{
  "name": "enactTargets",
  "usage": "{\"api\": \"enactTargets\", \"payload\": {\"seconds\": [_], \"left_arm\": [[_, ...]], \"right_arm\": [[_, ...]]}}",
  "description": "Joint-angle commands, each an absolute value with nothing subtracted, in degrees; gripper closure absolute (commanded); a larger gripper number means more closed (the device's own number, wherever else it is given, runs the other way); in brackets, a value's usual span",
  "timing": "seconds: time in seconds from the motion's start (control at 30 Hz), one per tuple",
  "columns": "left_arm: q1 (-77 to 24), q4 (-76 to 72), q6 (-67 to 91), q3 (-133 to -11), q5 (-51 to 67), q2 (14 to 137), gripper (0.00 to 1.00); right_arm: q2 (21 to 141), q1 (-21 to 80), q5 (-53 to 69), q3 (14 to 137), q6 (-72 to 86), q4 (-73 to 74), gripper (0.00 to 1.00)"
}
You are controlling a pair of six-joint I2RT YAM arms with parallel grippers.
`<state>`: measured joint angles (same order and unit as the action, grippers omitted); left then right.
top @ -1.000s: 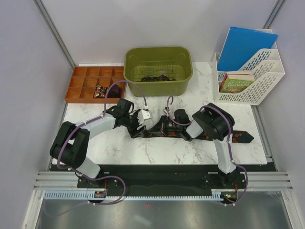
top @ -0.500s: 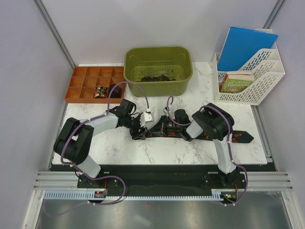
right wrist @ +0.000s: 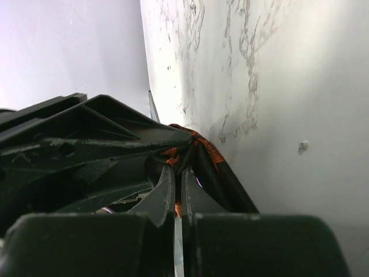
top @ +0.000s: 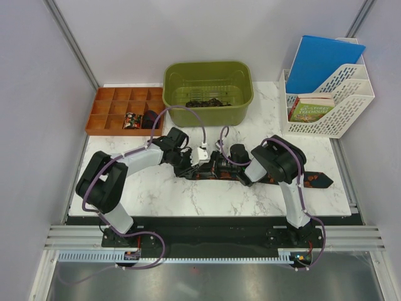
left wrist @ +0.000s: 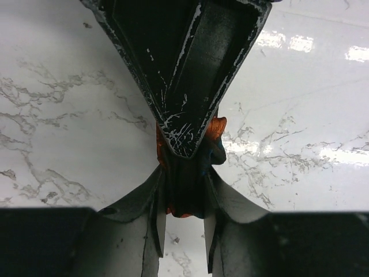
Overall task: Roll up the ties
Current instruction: Roll the tie at the center of the board.
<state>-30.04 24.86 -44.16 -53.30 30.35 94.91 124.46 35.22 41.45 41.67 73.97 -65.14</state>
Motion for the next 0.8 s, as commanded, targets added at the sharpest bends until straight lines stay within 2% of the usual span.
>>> {"api": "enactTargets", "payload": {"seconds": [0.0, 0.2, 0.3, 0.33, 0.53, 0.77], "left_arm": [[-34.7, 27.9, -45.2, -57.7, 23.2, 94.7, 0.71], [-36.8, 34.1, -47.1, -60.3, 16.1, 96.3, 0.76], [-37.4, 36.1, -47.5, -62.0, 15.1, 97.6, 0.80], [-37.4, 36.6, -47.6, -62.1, 14.6, 98.2, 0.82], [-37.4, 36.9, -49.0, -60.3, 13.4, 99.1, 0.87], [-37.2, 36.7, -48.0, -61.6, 13.4, 100.4, 0.88]], "right_arm": [[124.5, 35.8, 40.1, 42.2, 71.4, -62.0, 0.97], [121.7, 35.9, 39.3, 43.3, 67.9, -53.3, 0.87], [120.2, 35.4, 40.6, 44.5, 66.8, -49.7, 0.79], [118.9, 35.2, 41.0, 44.6, 66.4, -48.1, 0.72], [113.0, 33.8, 42.5, 46.2, 65.5, -40.0, 0.52], [111.3, 33.0, 42.5, 45.7, 64.9, -35.2, 0.48]]}}
